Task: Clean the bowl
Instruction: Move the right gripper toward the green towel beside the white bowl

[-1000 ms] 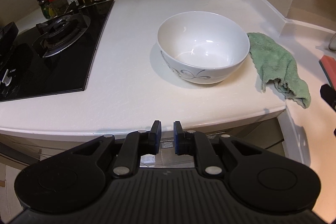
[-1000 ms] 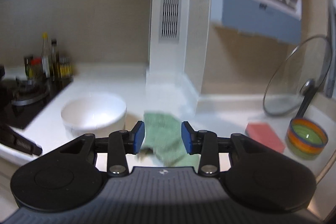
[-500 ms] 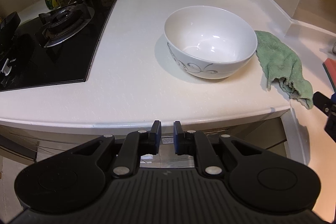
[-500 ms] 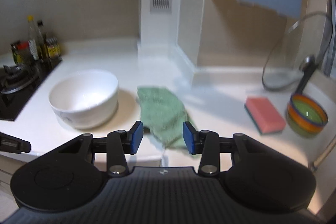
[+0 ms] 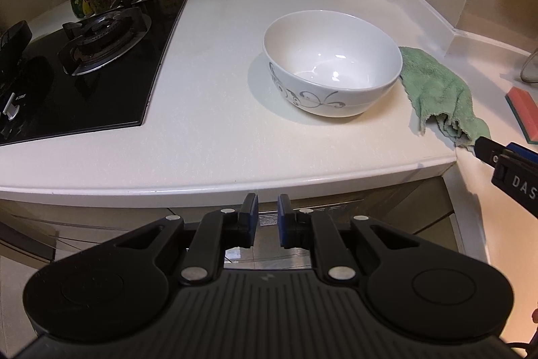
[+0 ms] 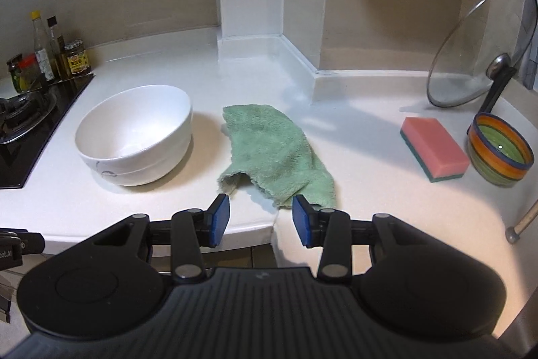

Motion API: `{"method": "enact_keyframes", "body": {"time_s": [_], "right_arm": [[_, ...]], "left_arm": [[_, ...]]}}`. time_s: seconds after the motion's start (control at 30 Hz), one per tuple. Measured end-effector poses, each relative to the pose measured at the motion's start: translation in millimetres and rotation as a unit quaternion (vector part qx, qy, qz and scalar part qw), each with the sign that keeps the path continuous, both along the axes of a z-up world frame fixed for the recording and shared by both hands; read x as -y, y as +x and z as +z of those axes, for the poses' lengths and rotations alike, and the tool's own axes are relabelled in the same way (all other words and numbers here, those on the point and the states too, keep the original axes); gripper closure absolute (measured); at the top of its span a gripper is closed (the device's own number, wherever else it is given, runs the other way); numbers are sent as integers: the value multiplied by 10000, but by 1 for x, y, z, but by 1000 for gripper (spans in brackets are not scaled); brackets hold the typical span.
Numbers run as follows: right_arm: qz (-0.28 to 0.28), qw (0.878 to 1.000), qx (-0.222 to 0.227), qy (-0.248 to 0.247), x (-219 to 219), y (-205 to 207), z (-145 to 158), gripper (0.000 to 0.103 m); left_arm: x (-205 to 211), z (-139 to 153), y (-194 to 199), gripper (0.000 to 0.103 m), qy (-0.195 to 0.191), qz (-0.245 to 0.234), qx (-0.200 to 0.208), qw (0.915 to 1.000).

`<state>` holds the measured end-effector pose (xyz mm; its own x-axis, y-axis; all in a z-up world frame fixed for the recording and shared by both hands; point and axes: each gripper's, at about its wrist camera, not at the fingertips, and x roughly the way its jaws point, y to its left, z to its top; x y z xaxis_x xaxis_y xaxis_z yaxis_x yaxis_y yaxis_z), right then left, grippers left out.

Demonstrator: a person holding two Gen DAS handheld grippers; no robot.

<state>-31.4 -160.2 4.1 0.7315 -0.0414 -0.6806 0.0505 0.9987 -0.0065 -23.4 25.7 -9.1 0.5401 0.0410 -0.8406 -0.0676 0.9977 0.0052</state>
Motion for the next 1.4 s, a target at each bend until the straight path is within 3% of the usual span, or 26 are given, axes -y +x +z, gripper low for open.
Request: {"method": "enact_keyframes", "body": {"time_s": [0.37,0.43,0.53,0.6,0.83,1.0,1.4], "right_arm": [[90,9995,-219,-214,-17,9,-11,66],[266,9989,-178,-334,-33,-18,-4,66],[537,9975,-127,-446,-42,-18,-3,66],[625,9950,-125,-775,-47,-12,-2,66],[1023,9934,11,-519,-39,8,4,66],[1404,9886,201,-499,-29,20,6,66],[1669,9834,287,-652,1,37,2,66]], "left_arm": [[-13,-3,-20,90,-36,19,-17,10000],[-14,-3,-21,90,-30,45,-9,10000],[-15,-2,-24,90,-16,163,13,9999],[-15,0,-24,90,19,264,55,9996],[-9,9,-18,90,122,712,180,9972],[4,14,-14,90,207,851,220,9959],[27,14,-1,90,277,1029,210,9941]]}}
